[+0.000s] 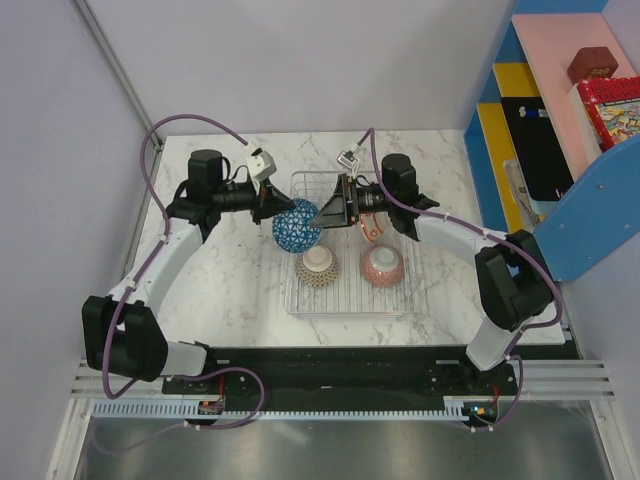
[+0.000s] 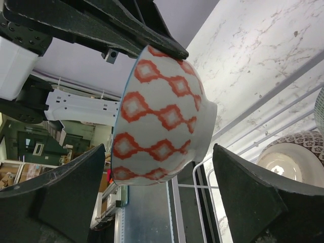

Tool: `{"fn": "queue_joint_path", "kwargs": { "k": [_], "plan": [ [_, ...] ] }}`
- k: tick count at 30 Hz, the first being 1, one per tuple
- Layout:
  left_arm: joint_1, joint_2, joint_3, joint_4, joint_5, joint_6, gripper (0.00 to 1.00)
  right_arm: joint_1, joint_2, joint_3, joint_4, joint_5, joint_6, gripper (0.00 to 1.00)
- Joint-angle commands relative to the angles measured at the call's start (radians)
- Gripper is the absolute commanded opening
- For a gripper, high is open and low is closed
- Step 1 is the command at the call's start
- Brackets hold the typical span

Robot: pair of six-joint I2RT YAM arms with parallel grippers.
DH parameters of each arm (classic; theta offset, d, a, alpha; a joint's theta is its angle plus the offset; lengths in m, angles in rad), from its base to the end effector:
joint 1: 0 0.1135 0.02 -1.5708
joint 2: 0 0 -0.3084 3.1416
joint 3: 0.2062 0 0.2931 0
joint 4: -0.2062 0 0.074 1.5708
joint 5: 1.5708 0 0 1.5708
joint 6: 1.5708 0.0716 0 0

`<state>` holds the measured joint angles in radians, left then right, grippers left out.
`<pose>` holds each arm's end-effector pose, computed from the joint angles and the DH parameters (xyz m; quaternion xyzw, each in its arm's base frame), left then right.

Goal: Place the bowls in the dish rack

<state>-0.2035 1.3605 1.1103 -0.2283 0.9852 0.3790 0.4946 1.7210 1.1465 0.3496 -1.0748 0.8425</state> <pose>0.3300 -0.1290 0.3499 0.4515 0.6507 -0.3625 0.4913 0.3617 0.2666 0.2888 -0.1980 0.7168 0.6460 0.1720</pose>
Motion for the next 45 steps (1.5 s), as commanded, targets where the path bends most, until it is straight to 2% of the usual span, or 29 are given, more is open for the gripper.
{"fn": "queue_joint_path", "kwargs": {
  "k": [1,11,16,22,25,27,28,31,34,35,37,38,39,40,42,45],
  "plan": [
    [-0.008,-0.015,0.005,0.075,0.024,-0.051,0.02,-0.001,0.009,-0.011,0.144,-0.048,0.076,0.92],
    [-0.010,-0.018,0.000,0.090,0.021,-0.061,0.02,-0.001,0.038,-0.044,0.264,-0.070,0.178,0.88],
    [-0.011,-0.018,-0.004,0.098,0.023,-0.069,0.02,-0.001,0.054,-0.067,0.416,-0.083,0.289,0.87],
    [-0.014,-0.021,-0.009,0.101,0.027,-0.072,0.02,-0.001,0.048,-0.091,0.489,-0.080,0.322,0.78],
    [-0.014,-0.020,-0.012,0.099,0.026,-0.072,0.02,-0.001,0.048,-0.096,0.517,-0.079,0.331,0.60],
    [-0.016,-0.020,-0.012,0.101,0.027,-0.072,0.02,-0.001,0.049,-0.094,0.525,-0.080,0.336,0.42],
    [-0.014,-0.021,-0.012,0.101,0.026,-0.074,0.02,-0.001,0.048,-0.096,0.529,-0.079,0.333,0.25],
    [-0.017,-0.017,-0.007,0.101,0.026,-0.080,0.02,-0.002,0.042,-0.091,0.513,-0.070,0.311,0.00],
    [-0.016,-0.015,-0.007,0.101,0.021,-0.083,0.44,-0.001,0.025,-0.073,0.383,-0.045,0.189,0.00],
    [-0.017,-0.017,-0.007,0.101,0.018,-0.083,0.67,-0.001,0.016,-0.062,0.274,-0.036,0.147,0.00],
    [-0.016,-0.020,-0.007,0.099,0.000,-0.084,0.95,-0.002,0.008,-0.025,0.166,-0.004,0.014,0.00],
    [-0.016,-0.024,-0.010,0.099,-0.009,-0.083,1.00,-0.005,0.000,-0.007,0.025,0.009,-0.040,0.00],
    [-0.010,-0.026,-0.009,0.083,-0.017,-0.069,1.00,-0.004,-0.003,0.011,-0.044,0.024,-0.159,0.00],
    [-0.004,-0.032,-0.010,0.077,-0.029,-0.065,1.00,-0.005,-0.008,0.048,-0.117,0.060,-0.205,0.00],
    [0.031,-0.037,-0.013,0.066,-0.025,-0.063,1.00,-0.011,-0.029,0.056,-0.198,0.082,-0.250,0.00],
    [0.107,-0.034,-0.009,0.021,0.012,-0.063,1.00,-0.019,-0.066,0.135,-0.386,0.150,-0.412,0.00]
  ]
}}
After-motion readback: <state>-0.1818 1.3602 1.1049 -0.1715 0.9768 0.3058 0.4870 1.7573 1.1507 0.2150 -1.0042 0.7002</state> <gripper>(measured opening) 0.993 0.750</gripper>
